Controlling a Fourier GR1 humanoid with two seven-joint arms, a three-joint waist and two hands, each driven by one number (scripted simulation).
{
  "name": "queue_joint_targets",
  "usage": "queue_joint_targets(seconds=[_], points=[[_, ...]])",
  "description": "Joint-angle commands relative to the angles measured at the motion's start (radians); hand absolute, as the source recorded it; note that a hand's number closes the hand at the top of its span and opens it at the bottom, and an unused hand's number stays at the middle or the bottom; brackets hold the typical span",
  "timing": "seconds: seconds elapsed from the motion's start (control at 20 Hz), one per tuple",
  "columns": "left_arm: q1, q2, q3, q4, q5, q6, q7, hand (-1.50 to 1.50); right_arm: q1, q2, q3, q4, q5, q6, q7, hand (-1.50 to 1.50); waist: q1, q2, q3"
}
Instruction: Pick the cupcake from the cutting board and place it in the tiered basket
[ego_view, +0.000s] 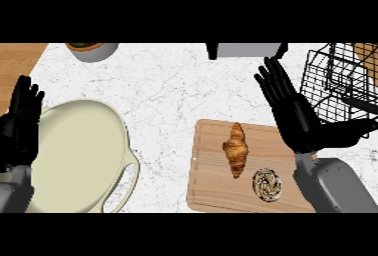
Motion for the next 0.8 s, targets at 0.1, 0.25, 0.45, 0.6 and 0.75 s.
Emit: queue_joint_targets(seconds=[0.1,0.25,0.45,0.6,0.75], points=[[0.082,0.017,-0.053,0.048,-0.002,-0.061,0.065,0.00,0.195,0.043,0.016,0.102,-0.241,0.311,-0.068,1.50,0.007,0.029,-0.009],[0.148,0.044,-0.101,0.090,0.000,-0.129,0.108,0.00,0.265,0.077,0.079,0.169,-0.375,0.476,0.001,1.50,0.039,0.060,-0.001],[0.187,0.035,-0.101,0.161,0.028,-0.193,0.100,0.00,0.416,0.029,-0.024,0.168,-0.348,0.667,-0.261,-1.50,-0.025,0.014,-0.014],[0.199,0.064,-0.102,0.131,0.030,-0.213,0.117,0.00,0.393,-0.126,-0.013,0.203,-0.010,0.476,-0.283,-1.50,-0.022,0.007,-0.018],[0.198,0.054,-0.104,0.144,0.024,-0.212,0.101,0.00,0.321,-0.294,0.012,0.223,0.208,0.432,-0.262,-1.50,-0.004,0.008,-0.021]])
